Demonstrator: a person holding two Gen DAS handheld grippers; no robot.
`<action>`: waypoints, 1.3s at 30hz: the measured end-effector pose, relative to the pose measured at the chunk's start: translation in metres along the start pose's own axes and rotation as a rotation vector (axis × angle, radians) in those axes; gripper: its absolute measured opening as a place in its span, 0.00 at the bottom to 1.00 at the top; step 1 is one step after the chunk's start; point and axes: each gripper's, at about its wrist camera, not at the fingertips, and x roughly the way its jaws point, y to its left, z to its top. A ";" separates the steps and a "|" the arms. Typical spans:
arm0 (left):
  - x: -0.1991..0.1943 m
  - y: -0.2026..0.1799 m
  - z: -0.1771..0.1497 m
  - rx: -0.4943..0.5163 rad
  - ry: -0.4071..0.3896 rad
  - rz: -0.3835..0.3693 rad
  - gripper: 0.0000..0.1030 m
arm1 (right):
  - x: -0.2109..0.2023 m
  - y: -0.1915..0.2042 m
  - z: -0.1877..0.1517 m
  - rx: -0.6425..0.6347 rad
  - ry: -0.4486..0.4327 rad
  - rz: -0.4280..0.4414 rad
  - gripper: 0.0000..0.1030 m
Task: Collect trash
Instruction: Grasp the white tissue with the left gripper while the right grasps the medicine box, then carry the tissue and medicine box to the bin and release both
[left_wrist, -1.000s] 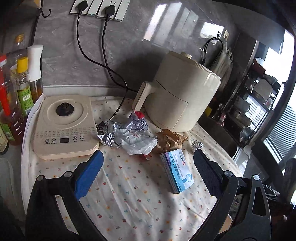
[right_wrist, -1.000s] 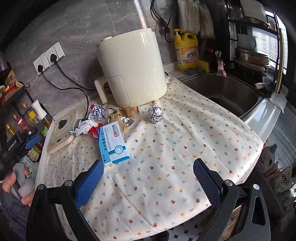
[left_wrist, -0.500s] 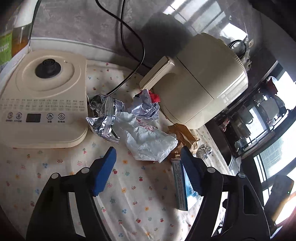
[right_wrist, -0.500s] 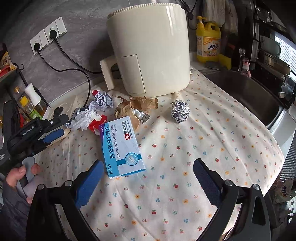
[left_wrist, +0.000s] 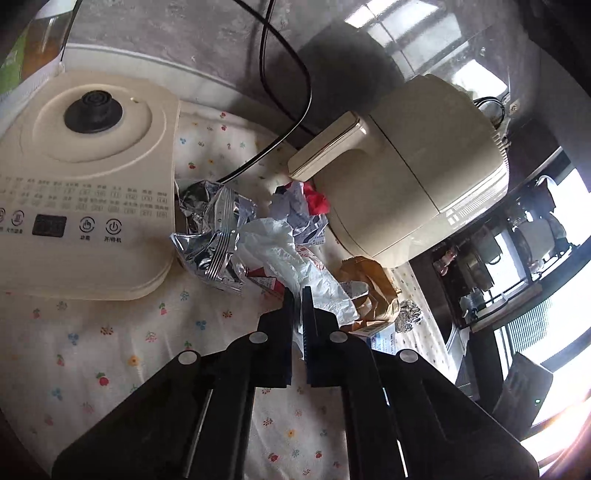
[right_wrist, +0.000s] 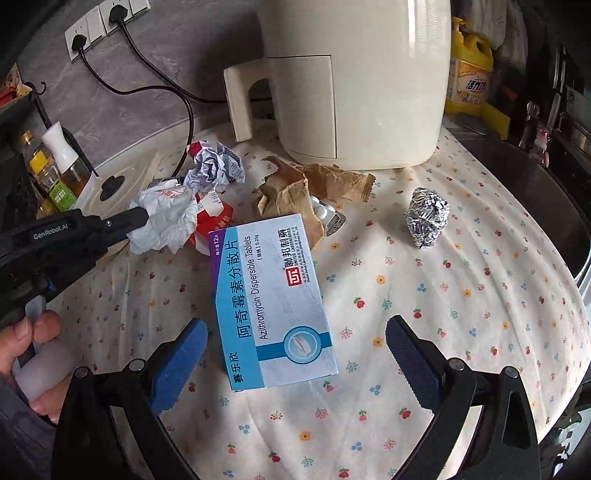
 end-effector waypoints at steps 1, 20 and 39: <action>-0.005 -0.002 0.001 0.008 -0.012 -0.004 0.05 | 0.004 0.003 0.000 -0.015 0.006 -0.009 0.92; -0.072 -0.087 -0.029 0.179 -0.128 -0.053 0.04 | -0.093 -0.037 -0.048 0.072 -0.116 0.054 0.62; -0.073 -0.209 -0.151 0.332 -0.017 -0.154 0.04 | -0.234 -0.154 -0.170 0.280 -0.220 -0.040 0.63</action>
